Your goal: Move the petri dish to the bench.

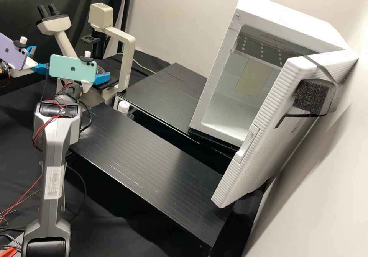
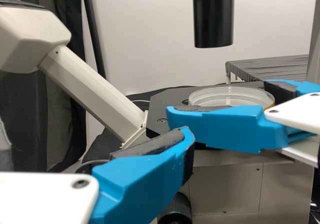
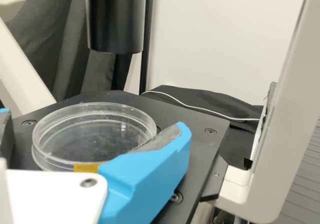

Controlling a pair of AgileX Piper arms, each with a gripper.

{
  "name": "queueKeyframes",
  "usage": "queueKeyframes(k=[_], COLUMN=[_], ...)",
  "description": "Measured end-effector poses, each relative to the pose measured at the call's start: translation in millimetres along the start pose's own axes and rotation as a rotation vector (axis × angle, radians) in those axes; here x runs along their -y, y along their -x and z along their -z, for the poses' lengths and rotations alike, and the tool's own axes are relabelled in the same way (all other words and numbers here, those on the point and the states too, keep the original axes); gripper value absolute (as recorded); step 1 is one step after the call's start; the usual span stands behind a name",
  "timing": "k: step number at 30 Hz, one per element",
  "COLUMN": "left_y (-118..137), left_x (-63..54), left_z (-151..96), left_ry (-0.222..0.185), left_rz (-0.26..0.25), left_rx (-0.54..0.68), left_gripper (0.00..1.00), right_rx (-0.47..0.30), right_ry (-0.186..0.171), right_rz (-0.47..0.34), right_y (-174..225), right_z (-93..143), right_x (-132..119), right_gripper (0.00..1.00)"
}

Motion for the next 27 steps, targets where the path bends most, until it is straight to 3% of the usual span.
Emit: queueKeyframes(k=[27], left_y=[0.0], left_x=[0.0], left_z=[0.0], left_ry=[0.0], left_rz=[0.0], left_rx=[0.0], left_gripper=[1.0], right_rx=[0.013], right_ry=[0.015], right_rz=[0.02], right_y=[-1.4], right_z=[-3.7], right_x=[5.1], right_gripper=[0.0])
